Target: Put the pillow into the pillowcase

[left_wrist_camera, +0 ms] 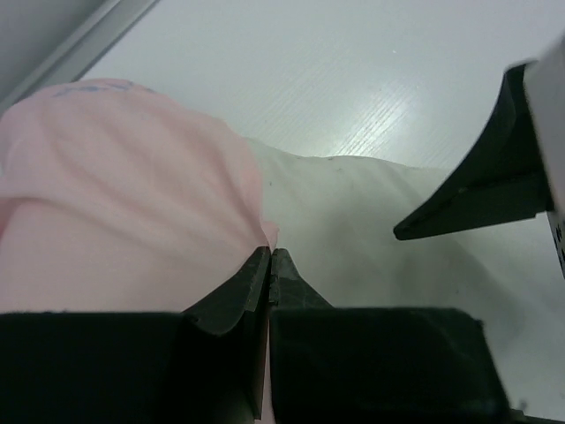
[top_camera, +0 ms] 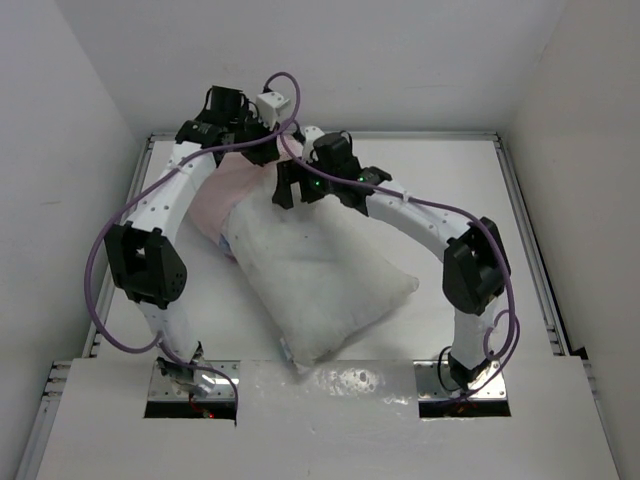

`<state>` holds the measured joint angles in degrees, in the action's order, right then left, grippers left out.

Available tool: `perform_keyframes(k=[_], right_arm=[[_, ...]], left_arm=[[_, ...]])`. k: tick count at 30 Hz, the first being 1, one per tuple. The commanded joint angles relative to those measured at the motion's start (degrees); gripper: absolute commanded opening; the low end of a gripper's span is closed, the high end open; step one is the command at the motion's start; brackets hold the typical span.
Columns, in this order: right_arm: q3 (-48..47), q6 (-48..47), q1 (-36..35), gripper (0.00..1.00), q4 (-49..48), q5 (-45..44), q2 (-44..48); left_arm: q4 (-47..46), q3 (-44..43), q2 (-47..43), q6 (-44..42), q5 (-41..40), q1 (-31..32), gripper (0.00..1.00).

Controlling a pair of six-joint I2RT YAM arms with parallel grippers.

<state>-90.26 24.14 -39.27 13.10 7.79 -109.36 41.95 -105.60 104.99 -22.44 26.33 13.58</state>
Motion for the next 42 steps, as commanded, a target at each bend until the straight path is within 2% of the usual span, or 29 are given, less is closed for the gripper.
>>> perform_keyframes(k=[1, 6, 16, 18, 20, 21, 24, 26, 30, 31, 37, 42], right_arm=[[-4.2, 2.7, 3.6, 0.95, -4.6, 5.2, -1.1], [-7.4, 1.4, 5.2, 0.94, -4.3, 4.2, -4.9], [1.5, 2.5, 5.5, 0.94, -11.4, 2.9, -7.5], [1.5, 3.5, 5.5, 0.80, -11.2, 4.8, -8.7], [2.2, 5.0, 5.4, 0.61, -13.4, 8.6, -9.5], [3.3, 6.1, 5.3, 0.38, -15.5, 11.3, -9.1], [5.3, 7.9, 4.9, 0.00, -21.6, 12.1, -7.7], [6.8, 8.8, 5.0, 0.00, -27.6, 11.9, -5.4], [12.4, 14.3, 4.8, 0.00, -42.8, 11.1, -0.9], [13.2, 14.9, 4.6, 0.00, -49.2, 9.9, 0.5], [16.5, 17.1, 3.8, 0.00, -67.6, 1.8, 1.7], [17.2, 18.8, 4.5, 0.00, -73.7, -17.2, -1.6]], left_arm=[[-4.4, 0.9, -5.2, 0.5, 0.6, 1.6, 0.00], [-5.0, 1.6, -6.1, 0.3, 0.3, 1.6, 0.00], [-4.8, 1.4, -5.2, 0.4, 1.4, 1.6, 0.00], [-4.8, 1.2, -5.1, 0.3, 2.1, 1.6, 0.00], [-4.7, 1.0, -5.0, 0.4, 3.2, 1.6, 0.00], [-4.8, 1.1, -5.0, 0.5, 4.1, 1.6, 0.00], [-5.0, 1.6, -4.8, 0.7, 5.9, 1.6, 0.00], [-4.8, 1.8, -4.8, 0.1, 7.9, 1.6, 0.00], [-3.5, 2.2, -4.7, -1.5, 17.4, 1.6, 0.00], [-3.3, 2.2, -4.6, -2.4, 19.1, 1.6, 0.00], [-0.8, 2.9, -4.9, -6.6, 25.6, 3.0, 0.00], [7.8, 2.9, -4.7, -13.9, 26.5, 9.1, 0.00]])
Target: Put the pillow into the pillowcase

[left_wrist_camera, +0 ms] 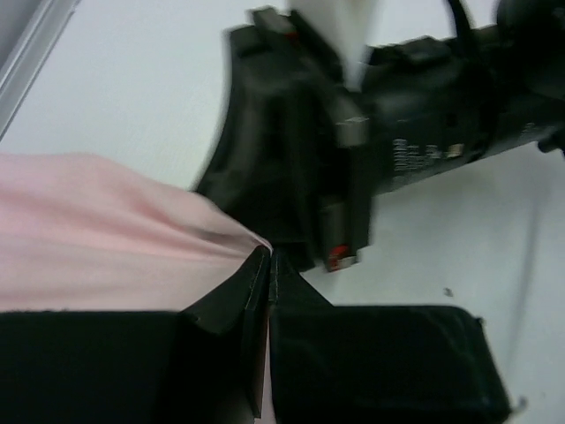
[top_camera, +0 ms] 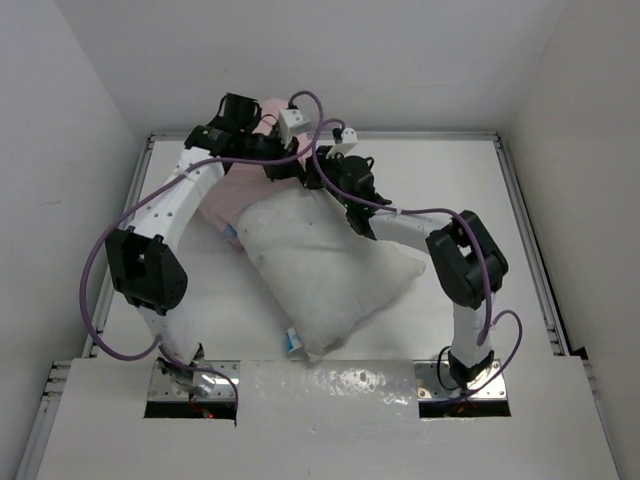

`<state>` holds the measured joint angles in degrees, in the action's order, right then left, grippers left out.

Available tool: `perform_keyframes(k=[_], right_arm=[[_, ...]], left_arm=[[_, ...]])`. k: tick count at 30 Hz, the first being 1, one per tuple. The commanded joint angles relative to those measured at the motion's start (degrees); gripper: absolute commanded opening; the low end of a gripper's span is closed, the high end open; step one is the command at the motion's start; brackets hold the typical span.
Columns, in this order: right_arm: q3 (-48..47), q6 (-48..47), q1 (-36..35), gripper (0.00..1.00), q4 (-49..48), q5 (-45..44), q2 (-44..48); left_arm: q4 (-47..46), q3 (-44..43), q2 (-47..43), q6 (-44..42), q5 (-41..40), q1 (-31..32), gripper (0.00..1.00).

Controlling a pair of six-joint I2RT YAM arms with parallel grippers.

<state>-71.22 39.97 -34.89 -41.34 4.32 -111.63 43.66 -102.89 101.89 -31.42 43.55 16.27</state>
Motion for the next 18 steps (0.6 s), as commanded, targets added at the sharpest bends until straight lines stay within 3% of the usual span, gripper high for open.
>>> perform_keyframes(k=[1, 6, 12, 13, 14, 15, 16, 18], right_arm=[[-1.9, 3.5, 0.3, 0.00, -19.7, -16.7, 0.3], [-3.5, 4.5, 0.6, 0.00, -14.6, -31.7, -0.5], [2.6, 3.7, 1.0, 0.00, -8.6, -33.1, 2.5], [3.8, 3.4, 1.2, 0.01, -7.8, -32.3, 3.4], [5.8, 2.2, 2.0, 0.10, -6.6, -31.5, 4.2], [6.5, 1.2, 2.5, 0.35, -3.3, -28.6, 6.1], [6.6, -2.6, 3.6, 0.51, 1.8, -26.7, 7.0], [3.0, -11.6, 4.3, 0.84, 10.2, -22.2, 9.3]], left_arm=[[7.1, 0.2, -1.6, -6.6, 9.4, 6.9, 0.00], [11.2, 1.7, -2.2, -9.8, 9.8, 7.3, 0.00], [6.3, 3.9, -2.2, -3.8, 5.9, 5.4, 0.00], [4.5, 3.7, -2.2, -2.7, 5.3, 4.9, 0.04], [3.8, 2.8, -2.2, -2.0, 4.3, 3.8, 0.19], [3.5, 2.2, -2.2, -1.2, 3.7, 3.2, 0.28], [3.4, 0.8, -2.4, -1.0, 3.0, 1.8, 0.44], [3.9, -1.4, -2.6, -0.8, 2.2, -0.3, 0.54]])
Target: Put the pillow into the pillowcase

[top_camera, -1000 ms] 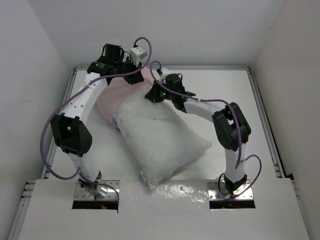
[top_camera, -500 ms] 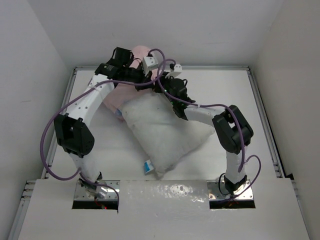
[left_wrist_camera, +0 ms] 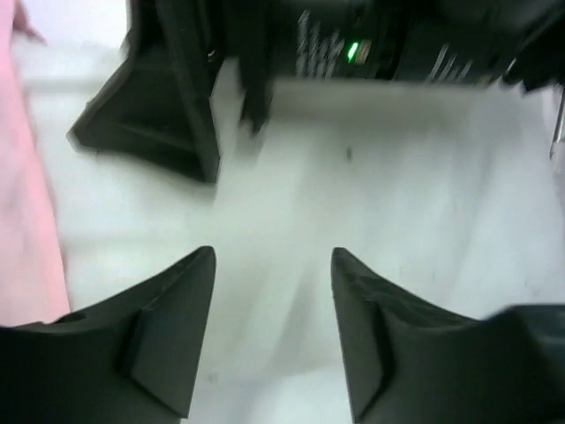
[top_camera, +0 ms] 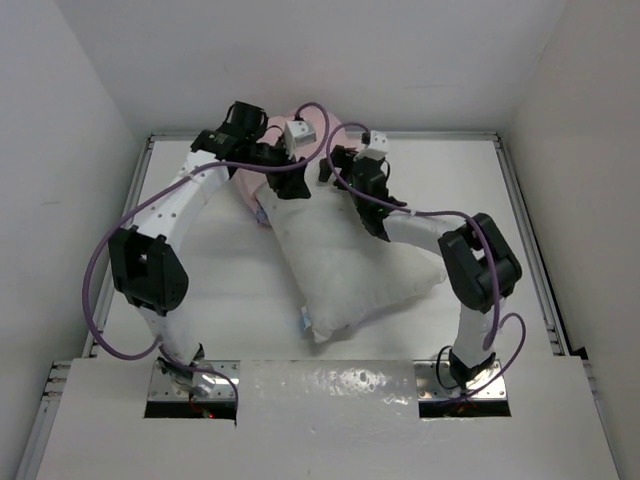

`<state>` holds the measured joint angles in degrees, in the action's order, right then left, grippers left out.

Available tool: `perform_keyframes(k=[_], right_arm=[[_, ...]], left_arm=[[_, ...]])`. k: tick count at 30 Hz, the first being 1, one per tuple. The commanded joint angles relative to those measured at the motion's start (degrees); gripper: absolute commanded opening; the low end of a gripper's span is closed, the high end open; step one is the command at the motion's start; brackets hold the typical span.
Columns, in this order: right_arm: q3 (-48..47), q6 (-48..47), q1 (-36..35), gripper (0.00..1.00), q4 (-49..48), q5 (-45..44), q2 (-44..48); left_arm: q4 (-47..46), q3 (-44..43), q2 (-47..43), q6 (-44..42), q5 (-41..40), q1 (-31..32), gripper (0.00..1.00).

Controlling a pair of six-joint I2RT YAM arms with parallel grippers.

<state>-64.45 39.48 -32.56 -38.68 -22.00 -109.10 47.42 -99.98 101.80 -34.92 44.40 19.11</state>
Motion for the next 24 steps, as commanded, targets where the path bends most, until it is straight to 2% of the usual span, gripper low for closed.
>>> perform_keyframes(k=[1, 2, 3, 5, 6, 8, 9, 10, 11, 12, 13, 15, 16, 17, 20, 24], right_arm=[[-5.8, -14.7, 2.1, 0.90, 12.5, 4.5, 7.4], [-7.7, -18.3, 2.0, 0.95, 22.4, 4.7, 8.0], [-9.5, -21.2, 2.1, 0.99, 26.6, 4.6, 8.5], [-12.1, -28.5, 2.1, 0.96, 34.1, 3.9, 10.8], [-12.8, -31.5, 2.0, 0.79, 35.5, 4.2, 12.6], [-14.0, -33.2, 2.1, 0.43, 38.1, 8.2, 13.5], [-16.8, -33.7, 2.0, 0.23, 38.8, 10.6, 13.4], [-18.9, -33.7, 1.6, 0.22, 42.1, 14.9, 12.0], [-21.3, -33.9, 1.3, 0.27, 43.6, 16.4, 10.7], [-26.8, -35.0, 0.0, 0.38, 45.3, 17.5, 9.1], [-30.0, -36.1, -0.8, 0.59, 49.0, 19.1, 5.2], [-39.5, -42.3, -4.1, 0.81, 52.7, 19.5, 0.7], [-42.8, -44.5, -5.2, 0.97, 56.2, 19.3, -4.1], [-48.2, -46.8, -6.4, 0.99, 57.5, 18.7, -6.5], [-53.4, -52.0, -9.1, 0.99, 58.2, 17.1, -14.0], [-52.6, -50.7, -9.6, 0.99, 54.7, 11.4, -19.5]], left_arm=[[0.6, -5.1, -2.7, 2.7, 1.5, -4.2, 0.58], [1.0, -5.6, -3.0, 3.0, 1.9, -5.4, 0.64], [1.2, -5.9, -3.4, 3.4, 2.5, -8.3, 0.66], [0.8, -5.9, -4.5, 5.9, 5.3, -11.9, 0.68], [-0.1, -5.0, -4.9, 6.9, 7.1, -15.6, 0.68], [-1.7, -3.3, -6.2, 10.0, 7.1, -18.8, 0.66], [-3.5, -1.5, -6.5, 11.0, 5.4, -21.9, 0.60], [-4.2, -0.5, -7.0, 12.0, 4.4, -23.0, 0.41], [-5.0, 0.5, -7.1, 14.3, 3.2, -23.9, 0.33], [-6.0, 2.3, -7.3, 15.4, 2.4, -25.8, 0.28], [-6.2, 3.2, -7.2, 16.7, 2.3, -26.7, 0.28], [-6.4, 5.2, -7.0, 17.5, 2.4, -29.0, 0.33], [-6.3, 5.8, -7.1, 18.1, 2.5, -29.7, 0.34], [-6.5, 7.1, -7.1, 18.4, 2.2, -31.1, 0.36], [-6.5, 8.6, -7.2, 18.8, 0.3, -33.0, 0.38], [-4.3, 9.6, -6.6, 17.3, -2.8, -33.8, 0.42]])
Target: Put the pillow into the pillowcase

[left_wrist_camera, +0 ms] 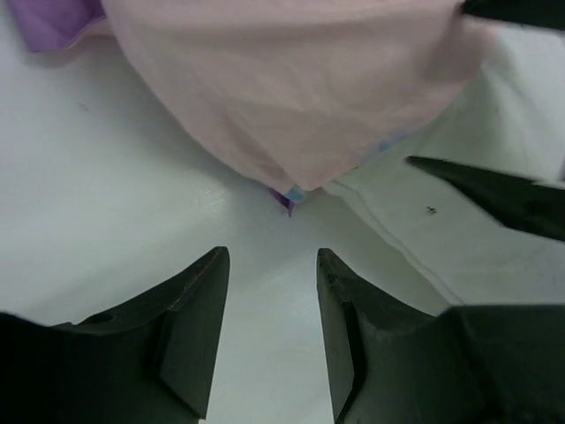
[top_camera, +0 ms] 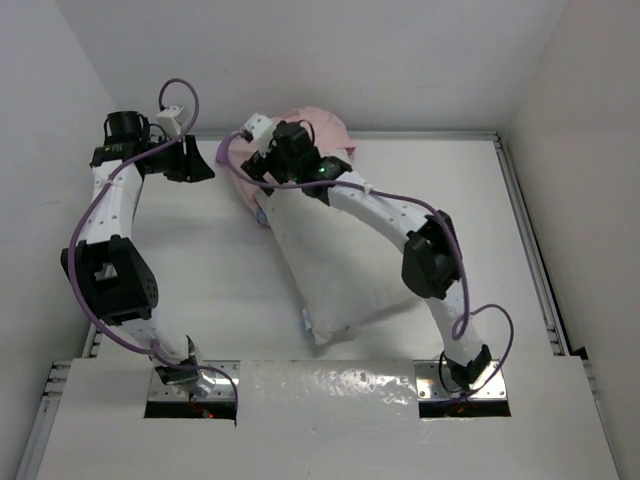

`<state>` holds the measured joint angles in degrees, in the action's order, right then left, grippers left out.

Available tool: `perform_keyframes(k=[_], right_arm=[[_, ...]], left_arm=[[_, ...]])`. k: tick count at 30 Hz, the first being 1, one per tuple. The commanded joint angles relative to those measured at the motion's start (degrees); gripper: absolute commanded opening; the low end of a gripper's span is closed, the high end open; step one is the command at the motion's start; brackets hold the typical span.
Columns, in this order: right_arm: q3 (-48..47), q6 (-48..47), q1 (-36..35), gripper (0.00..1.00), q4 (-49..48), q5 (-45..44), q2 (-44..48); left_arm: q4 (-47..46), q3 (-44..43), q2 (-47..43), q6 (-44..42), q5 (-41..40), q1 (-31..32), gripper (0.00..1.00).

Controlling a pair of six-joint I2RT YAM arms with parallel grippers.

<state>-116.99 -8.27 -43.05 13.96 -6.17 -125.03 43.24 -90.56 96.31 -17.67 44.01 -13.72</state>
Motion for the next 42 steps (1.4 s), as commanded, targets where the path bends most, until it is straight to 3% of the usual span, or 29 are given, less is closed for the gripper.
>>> perform_keyframes(k=[1, 4, 7, 10, 12, 16, 22, 27, 33, 34, 37, 40, 41, 42], right_arm=[[0.5, -2.9, 0.9, 0.99, 1.5, -6.1, -4.2], [1.8, -2.1, 0.3, 0.99, 2.2, -11.1, -7.0], [2.2, -1.2, -0.5, 0.70, 4.8, -12.4, -7.5], [5.2, 0.9, -0.7, 0.22, 2.7, -9.1, -3.9], [8.5, 4.1, -0.7, 0.00, -0.7, -6.6, 0.1], [8.3, 8.1, -0.8, 0.00, -5.4, 4.3, 6.0], [3.1, 25.2, -1.5, 0.00, -17.3, 22.4, 9.2], [4.7, 35.7, -2.8, 0.00, -31.2, 28.5, 11.6], [20.2, 53.5, 3.1, 0.00, -45.6, 25.9, 16.4], [24.4, 63.2, 6.8, 0.00, -47.4, 26.4, 16.1], [34.4, 80.6, 13.8, 0.00, -57.8, 29.1, 13.2], [41.1, 83.3, 19.5, 0.01, -57.9, 29.6, 9.7], [41.6, 81.6, 20.8, 0.07, -51.3, 29.8, 8.9], [41.5, 79.1, 21.9, 0.26, -47.3, 30.2, 7.2]], left_arm=[[0.3, 0.6, -1.0, -0.4, -2.8, -1.0, 0.43], [0.4, 2.1, -1.0, -1.0, -3.8, -0.9, 0.45], [0.4, 3.1, -0.9, -1.1, -3.8, -0.9, 0.47], [0.0, 3.9, -0.6, -1.0, -3.7, -0.9, 0.47], [0.0, 4.3, -0.6, -1.0, -3.7, -0.9, 0.47], [0.3, 3.3, -1.0, -1.7, -3.3, -0.9, 0.47], [-0.1, -4.6, -1.8, 0.6, -1.4, -3.5, 0.46], [-6.0, -12.4, -4.2, 7.4, 2.0, -13.3, 0.46], [-6.2, -21.9, -4.6, 7.5, 2.9, -16.4, 0.52], [-6.5, -22.5, -4.5, 7.7, 3.6, -16.3, 0.54], [-6.4, -23.8, -3.7, 7.7, 0.5, -13.7, 0.56], [-1.2, -25.1, -2.2, 2.0, -8.1, -6.3, 0.55], [0.1, -25.3, -1.7, -1.3, -9.9, -3.9, 0.55], [2.3, -24.9, -1.2, -2.4, -11.3, 0.5, 0.55]])
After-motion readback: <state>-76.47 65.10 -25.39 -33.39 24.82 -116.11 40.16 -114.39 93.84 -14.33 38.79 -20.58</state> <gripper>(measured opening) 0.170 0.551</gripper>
